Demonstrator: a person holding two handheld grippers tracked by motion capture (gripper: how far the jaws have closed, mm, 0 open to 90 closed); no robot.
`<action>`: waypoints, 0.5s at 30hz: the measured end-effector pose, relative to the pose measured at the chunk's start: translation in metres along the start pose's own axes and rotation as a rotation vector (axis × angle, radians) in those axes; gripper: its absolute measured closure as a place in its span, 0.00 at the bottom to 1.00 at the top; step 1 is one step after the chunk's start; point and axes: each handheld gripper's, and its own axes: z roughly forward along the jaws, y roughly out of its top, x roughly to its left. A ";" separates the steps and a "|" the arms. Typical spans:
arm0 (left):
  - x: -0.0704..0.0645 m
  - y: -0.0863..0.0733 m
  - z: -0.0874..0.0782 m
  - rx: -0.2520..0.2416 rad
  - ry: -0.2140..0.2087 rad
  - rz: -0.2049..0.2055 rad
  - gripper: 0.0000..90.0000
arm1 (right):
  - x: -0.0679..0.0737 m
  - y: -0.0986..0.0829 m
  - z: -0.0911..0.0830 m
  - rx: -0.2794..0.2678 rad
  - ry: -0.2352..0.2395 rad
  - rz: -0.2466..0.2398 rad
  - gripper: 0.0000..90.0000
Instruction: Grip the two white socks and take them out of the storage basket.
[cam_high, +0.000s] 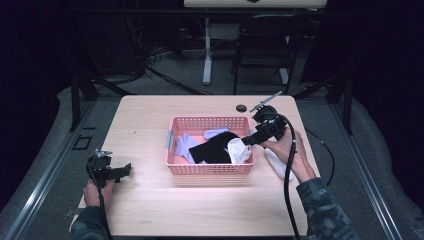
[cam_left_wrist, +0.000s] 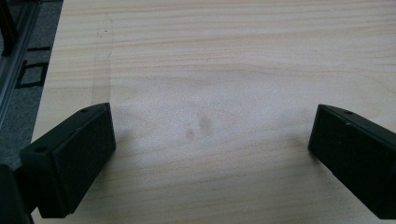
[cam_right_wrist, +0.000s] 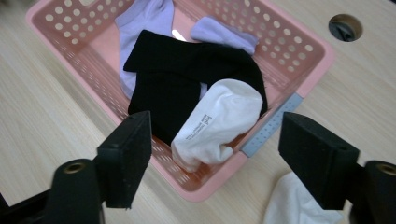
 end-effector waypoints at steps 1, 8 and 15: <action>0.000 0.000 0.000 0.000 0.000 0.000 0.01 | 0.002 0.001 0.003 0.004 -0.002 0.000 0.36; 0.000 0.000 0.000 0.000 0.000 0.000 0.01 | 0.005 0.006 0.022 0.046 0.018 -0.007 0.57; 0.000 0.000 0.000 0.000 0.000 0.000 0.01 | 0.003 0.001 0.045 0.104 0.029 0.000 0.67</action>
